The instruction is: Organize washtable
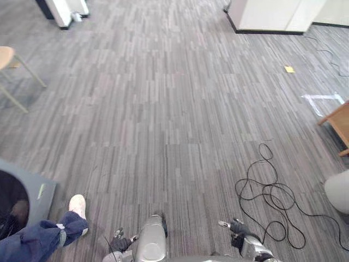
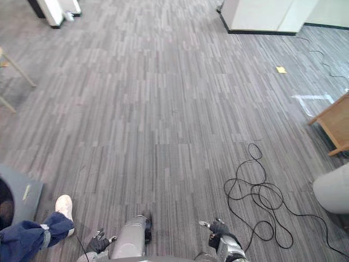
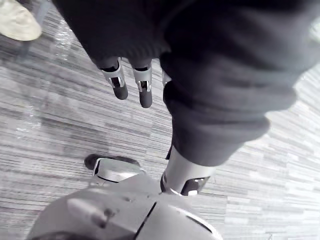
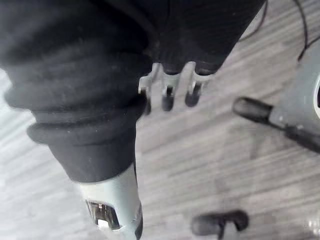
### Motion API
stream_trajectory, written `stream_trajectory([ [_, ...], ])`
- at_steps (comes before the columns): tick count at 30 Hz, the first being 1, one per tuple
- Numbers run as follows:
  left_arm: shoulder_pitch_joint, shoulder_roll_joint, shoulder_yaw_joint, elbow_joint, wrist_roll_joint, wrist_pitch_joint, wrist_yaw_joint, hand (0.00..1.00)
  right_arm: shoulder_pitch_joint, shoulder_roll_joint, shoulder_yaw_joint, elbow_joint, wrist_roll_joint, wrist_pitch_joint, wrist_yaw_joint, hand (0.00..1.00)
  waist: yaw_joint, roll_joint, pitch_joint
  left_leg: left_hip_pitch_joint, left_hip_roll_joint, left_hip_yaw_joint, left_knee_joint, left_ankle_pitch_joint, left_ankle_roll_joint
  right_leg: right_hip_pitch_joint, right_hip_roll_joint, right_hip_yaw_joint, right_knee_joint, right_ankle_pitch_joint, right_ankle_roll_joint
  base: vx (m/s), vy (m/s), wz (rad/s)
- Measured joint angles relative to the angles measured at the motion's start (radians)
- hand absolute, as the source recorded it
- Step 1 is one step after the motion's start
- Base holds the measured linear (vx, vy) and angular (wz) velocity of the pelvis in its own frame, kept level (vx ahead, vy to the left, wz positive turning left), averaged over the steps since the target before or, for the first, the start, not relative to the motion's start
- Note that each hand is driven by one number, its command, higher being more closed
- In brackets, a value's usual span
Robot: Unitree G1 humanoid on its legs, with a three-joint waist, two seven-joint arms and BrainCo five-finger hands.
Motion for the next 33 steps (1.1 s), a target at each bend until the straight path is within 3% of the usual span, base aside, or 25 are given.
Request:
stream_trajectory([
  [2,-0.043,0.012,-0.013,-0.037,0.005,-0.002,0.008,0.0,-0.052,0.016,0.043,0.0,-0.012,0.001,0.001,0.0,0.032,-0.001,0.031,-0.08,0.053,-0.007,0.221,-0.052,-0.027,0.017,0.059,-0.013,-0.012,0.095,-0.084,0.46,0.129,-0.06],
  [3,-0.054,0.019,-0.014,-0.047,0.02,-0.001,0.01,0.0,-0.083,0.017,0.041,-0.004,-0.029,-0.002,-0.005,0.0,0.037,0.002,0.05,-0.143,0.026,-0.036,0.251,-0.095,-0.054,0.046,0.026,0.0,-0.009,0.109,-0.045,0.3,0.167,-0.16],
  [4,-0.049,0.015,-0.026,-0.055,0.029,-0.001,0.012,0.0,-0.079,0.007,0.04,-0.005,-0.038,-0.003,-0.006,0.0,0.037,0.0,0.027,-0.112,0.015,-0.055,0.114,-0.075,-0.048,0.057,0.028,0.003,-0.01,0.107,-0.04,0.3,0.287,-0.09],
  [5,-0.05,0.013,-0.073,-0.073,0.045,0.0,0.017,0.0,-0.081,-0.005,0.045,-0.003,-0.061,-0.005,-0.008,0.0,0.039,0.013,0.026,-0.104,0.012,-0.023,0.097,-0.023,0.025,0.071,0.016,0.011,0.004,0.1,-0.028,0.25,0.237,-0.08],
  [7,-0.043,0.024,-0.107,-0.112,0.076,0.001,0.015,0.0,-0.093,-0.007,0.043,-0.005,-0.101,-0.011,0.006,0.0,0.042,0.008,0.019,-0.072,-0.014,0.001,0.066,-0.058,0.043,0.038,-0.043,0.045,0.085,0.154,0.012,0.24,0.239,-0.2],
  [8,-0.027,0.03,-0.126,-0.147,0.093,0.002,0.014,0.0,-0.087,-0.005,0.041,-0.005,-0.13,-0.009,0.013,0.0,0.04,0.002,0.014,-0.015,-0.044,0.023,0.015,-0.065,0.056,0.009,-0.098,0.084,0.18,0.195,0.003,0.33,0.333,-0.13],
  [9,-0.001,0.041,-0.162,-0.191,0.13,0.0,-0.001,0.0,-0.058,-0.006,0.039,-0.005,-0.149,0.002,0.035,0.0,0.034,0.011,0.007,0.05,-0.066,0.034,-0.007,-0.091,0.094,-0.061,-0.174,0.119,0.419,0.232,-0.081,0.34,0.326,-0.03],
  [11,0.004,0.053,-0.191,-0.211,0.148,0.001,-0.02,0.0,-0.035,-0.002,0.036,-0.006,-0.15,0.009,0.05,0.0,0.034,0.013,0.004,0.089,-0.084,0.026,-0.008,-0.123,0.121,-0.154,-0.219,0.17,0.691,0.265,-0.181,0.3,0.252,0.19],
  [12,0.006,0.061,-0.205,-0.216,0.151,0.006,-0.037,0.0,0.003,0.007,0.033,-0.005,-0.144,0.021,0.051,0.0,0.031,0.011,0.001,0.152,-0.113,-0.001,-0.034,-0.143,0.138,-0.251,-0.223,0.229,0.942,0.249,-0.214,0.33,0.222,0.37],
  [14,0.025,0.064,-0.207,-0.216,0.15,0.012,-0.049,0.0,0.037,0.02,0.034,-0.012,-0.131,0.025,0.05,0.0,0.007,0.019,-0.004,0.232,-0.142,-0.046,-0.099,-0.142,0.148,-0.311,-0.187,0.23,1.065,0.172,-0.23,0.38,0.17,0.62],
  [16,0.041,0.063,-0.211,-0.214,0.15,0.022,-0.051,0.0,0.036,0.023,0.034,-0.04,-0.112,0.02,0.049,0.0,-0.02,0.031,-0.011,0.304,-0.154,-0.101,-0.158,-0.14,0.155,-0.36,-0.145,0.17,1.05,0.065,-0.239,0.41,0.078,0.85],
  [17,0.04,0.061,-0.221,-0.203,0.149,0.023,-0.053,0.0,0.039,0.02,0.032,-0.054,-0.103,0.01,0.048,0.0,-0.028,0.041,-0.016,0.34,-0.153,-0.145,-0.187,-0.143,0.157,-0.399,-0.114,0.127,0.976,-0.008,-0.219,0.4,0.032,0.95],
  [18,0.038,0.06,-0.224,-0.195,0.148,0.023,-0.053,0.0,0.039,0.018,0.032,-0.06,-0.094,0.005,0.047,0.0,-0.03,0.045,-0.017,0.356,-0.152,-0.162,-0.199,-0.147,0.157,-0.419,-0.101,0.104,0.921,-0.034,-0.212,0.5,-0.02,1.1],
  [20,0.019,0.053,-0.226,-0.116,0.128,0.023,-0.056,0.0,0.034,0.009,0.03,-0.068,-0.062,-0.002,0.045,0.0,-0.043,0.067,-0.022,0.405,-0.133,-0.214,-0.215,-0.169,0.141,-0.472,-0.051,0.017,0.605,-0.04,-0.173,0.51,-0.058,0.86],
  [22,0.017,0.038,-0.188,-0.042,0.094,0.026,-0.054,0.0,0.026,0.01,0.032,-0.062,-0.041,-0.001,0.045,0.0,-0.044,0.075,-0.023,0.468,-0.11,-0.231,-0.23,-0.207,0.104,-0.487,0.008,-0.103,0.202,0.079,-0.09,0.5,-0.084,0.49],
  [24,0.019,0.029,-0.142,0.015,0.046,0.027,-0.047,0.0,0.014,0.014,0.016,-0.063,-0.038,-0.002,0.044,0.0,-0.046,0.063,-0.028,0.534,-0.108,-0.23,-0.258,-0.236,0.071,-0.533,0.008,-0.174,0.119,0.106,-0.074,0.66,-0.145,0.3],
  [25,0.027,0.028,-0.128,0.044,0.007,0.028,-0.046,0.0,0.014,0.017,-0.006,-0.064,-0.033,-0.002,0.045,0.0,-0.047,0.058,-0.031,0.575,-0.106,-0.226,-0.253,-0.256,0.045,-0.547,0.011,-0.183,0.126,0.1,-0.097,0.72,-0.17,0.41],
  [26,0.048,0.027,-0.098,0.062,-0.015,0.026,-0.046,0.0,0.031,0.024,-0.028,-0.064,-0.026,-0.002,0.046,0.0,-0.057,0.039,-0.049,0.609,-0.119,-0.235,-0.212,-0.274,0.044,-0.535,0.013,-0.145,0.146,0.073,-0.152,0.88,-0.237,0.5],
  [27,0.059,0.023,-0.077,0.072,-0.028,0.024,-0.047,0.0,0.042,0.026,-0.039,-0.062,-0.022,-0.002,0.047,0.0,-0.069,0.032,-0.064,0.604,-0.125,-0.245,-0.154,-0.292,0.035,-0.534,0.02,-0.109,0.157,0.117,-0.24,0.62,-0.17,0.53],
  [28,0.067,0.008,-0.054,0.109,-0.037,0.022,-0.046,0.0,0.05,0.021,-0.059,-0.06,-0.006,-0.006,0.046,0.0,-0.078,0.056,-0.087,0.559,-0.104,-0.247,0.0,-0.314,0.001,-0.529,0.03,-0.101,0.211,0.162,-0.296,0.87,-0.26,0.12],
  [29,0.078,-0.022,-0.015,0.16,-0.048,0.031,-0.044,0.0,0.058,0.01,-0.063,-0.053,0.012,-0.009,0.046,0.0,-0.074,0.097,-0.105,0.468,-0.062,-0.235,0.262,-0.273,-0.096,-0.51,0.06,-0.108,0.266,0.146,-0.313,0.85,-0.224,-0.52],
  [30,0.109,-0.052,0.032,0.194,-0.056,0.051,-0.04,0.0,0.061,-0.002,-0.044,-0.054,0.042,-0.009,0.046,0.0,-0.069,0.14,-0.111,0.357,0.005,-0.201,0.526,-0.103,-0.259,-0.476,0.131,-0.064,0.26,0.099,-0.308,0.82,-0.216,-1.12],
  [31,0.127,-0.075,0.048,0.208,-0.058,0.057,-0.041,0.0,0.059,-0.002,-0.041,-0.054,0.061,-0.01,0.045,0.0,-0.062,0.165,-0.106,0.276,0.067,-0.15,0.697,-0.109,-0.239,-0.453,0.183,-0.035,0.239,0.075,-0.315,0.53,-0.106,-1.31],
  [32,0.13,-0.088,0.058,0.217,-0.059,0.063,-0.043,0.0,0.055,-0.006,-0.05,-0.05,0.083,-0.01,0.041,0.0,-0.051,0.176,-0.092,0.195,0.116,-0.104,0.812,-0.141,-0.188,-0.418,0.221,-0.008,0.215,0.062,-0.318,0.6,-0.083,-1.07],
  [33,0.128,-0.093,0.085,0.216,-0.067,0.067,-0.043,0.0,0.048,-0.008,-0.058,-0.03,0.093,-0.01,0.025,0.0,-0.046,0.157,-0.068,0.12,0.14,-0.075,0.85,-0.194,-0.143,-0.349,0.244,0.019,0.166,0.052,-0.303,0.58,-0.069,-0.66],
])
